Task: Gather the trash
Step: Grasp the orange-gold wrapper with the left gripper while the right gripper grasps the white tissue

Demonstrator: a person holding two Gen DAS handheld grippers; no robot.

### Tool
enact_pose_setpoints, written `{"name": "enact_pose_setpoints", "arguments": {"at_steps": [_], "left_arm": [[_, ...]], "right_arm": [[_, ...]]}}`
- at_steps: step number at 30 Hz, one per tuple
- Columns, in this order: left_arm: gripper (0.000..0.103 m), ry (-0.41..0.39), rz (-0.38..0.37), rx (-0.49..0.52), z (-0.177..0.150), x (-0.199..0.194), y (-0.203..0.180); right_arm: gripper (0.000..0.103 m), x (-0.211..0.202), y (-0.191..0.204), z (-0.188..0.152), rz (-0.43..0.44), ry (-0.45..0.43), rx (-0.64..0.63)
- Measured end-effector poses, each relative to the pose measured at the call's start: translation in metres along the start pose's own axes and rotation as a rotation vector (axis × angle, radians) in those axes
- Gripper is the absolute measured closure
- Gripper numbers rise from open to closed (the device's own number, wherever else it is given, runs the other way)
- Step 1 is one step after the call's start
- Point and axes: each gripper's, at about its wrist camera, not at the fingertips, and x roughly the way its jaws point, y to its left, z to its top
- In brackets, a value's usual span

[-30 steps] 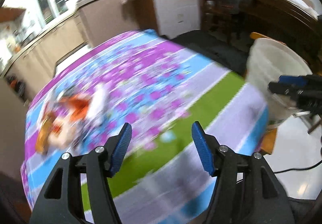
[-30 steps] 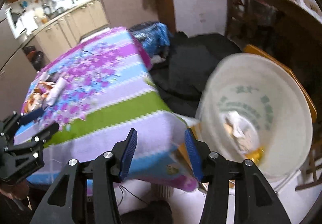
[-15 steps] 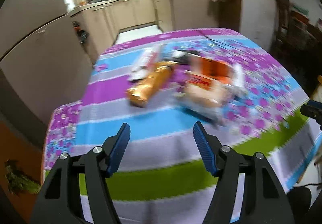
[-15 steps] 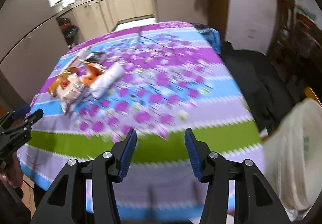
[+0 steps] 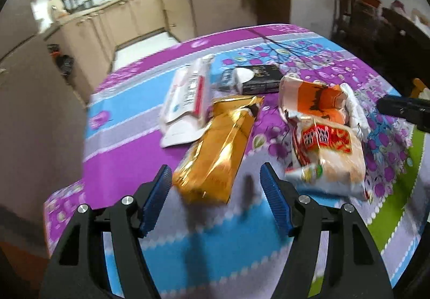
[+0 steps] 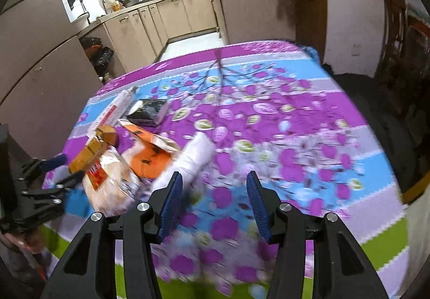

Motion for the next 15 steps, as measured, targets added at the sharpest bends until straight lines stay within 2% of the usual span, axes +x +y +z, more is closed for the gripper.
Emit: {"name": "enact_pose_setpoints", "arguments": {"at_steps": [2,7,15], "left_arm": [[0.044,0.007,-0.036,-0.008,0.003,0.01,0.002],[0.047,0.002,-0.094,-0.016,0.005,0.023,0.005],[0.047,-0.002,-0.101,0.012,0.003,0.023,-0.005]], "right_arm": [[0.052,0.012,0.007,0.001,-0.005,0.016,0.002],[0.052,0.025,0.015,0.003,0.003,0.012,0.012],[0.045,0.03,0.012,0.0,0.035,0.015,0.085]]}}
